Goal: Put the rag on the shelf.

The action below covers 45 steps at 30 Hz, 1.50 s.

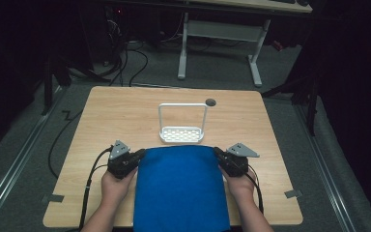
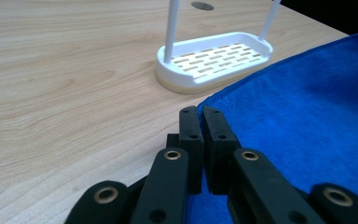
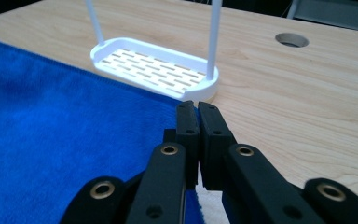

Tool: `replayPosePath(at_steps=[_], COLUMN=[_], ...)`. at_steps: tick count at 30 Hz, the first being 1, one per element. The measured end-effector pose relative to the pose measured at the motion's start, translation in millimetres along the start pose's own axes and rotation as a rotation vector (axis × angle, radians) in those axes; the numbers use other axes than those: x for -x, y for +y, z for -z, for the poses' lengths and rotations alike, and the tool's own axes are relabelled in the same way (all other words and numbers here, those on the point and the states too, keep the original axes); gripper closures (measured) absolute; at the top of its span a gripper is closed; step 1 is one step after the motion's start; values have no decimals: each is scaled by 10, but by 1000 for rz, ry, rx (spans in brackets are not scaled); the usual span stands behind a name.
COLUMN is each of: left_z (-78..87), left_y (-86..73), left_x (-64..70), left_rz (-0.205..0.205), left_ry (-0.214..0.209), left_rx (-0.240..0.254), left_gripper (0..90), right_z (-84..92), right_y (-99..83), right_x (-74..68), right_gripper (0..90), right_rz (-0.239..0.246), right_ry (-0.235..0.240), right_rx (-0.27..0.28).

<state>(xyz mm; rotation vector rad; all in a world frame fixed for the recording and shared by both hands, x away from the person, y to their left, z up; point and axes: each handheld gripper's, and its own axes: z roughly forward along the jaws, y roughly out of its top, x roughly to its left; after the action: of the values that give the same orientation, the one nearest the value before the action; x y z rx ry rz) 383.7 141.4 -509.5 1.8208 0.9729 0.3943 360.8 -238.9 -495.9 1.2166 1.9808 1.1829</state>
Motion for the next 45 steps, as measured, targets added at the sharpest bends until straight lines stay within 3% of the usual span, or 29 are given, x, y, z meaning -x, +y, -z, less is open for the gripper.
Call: replayPosePath(at_steps=[13, 20, 31, 45], left_z=[234, 301, 431, 559], left_y=[73, 132, 242, 377], left_x=[57, 86, 168, 228], left_rz=[-2, -16, -50, -64], left_ry=[8, 2, -5, -7], left_rx=[93, 123, 175, 228], left_gripper=[876, 879, 880, 883], right_z=[154, 253, 380, 544], right_y=[53, 99, 216, 358], right_x=[-21, -38, -109, -165], right_gripper=[887, 887, 887, 888], right_rz=[13, 4, 30, 42], right_ry=[-28, -26, -25, -21], right_rx=[70, 112, 176, 247])
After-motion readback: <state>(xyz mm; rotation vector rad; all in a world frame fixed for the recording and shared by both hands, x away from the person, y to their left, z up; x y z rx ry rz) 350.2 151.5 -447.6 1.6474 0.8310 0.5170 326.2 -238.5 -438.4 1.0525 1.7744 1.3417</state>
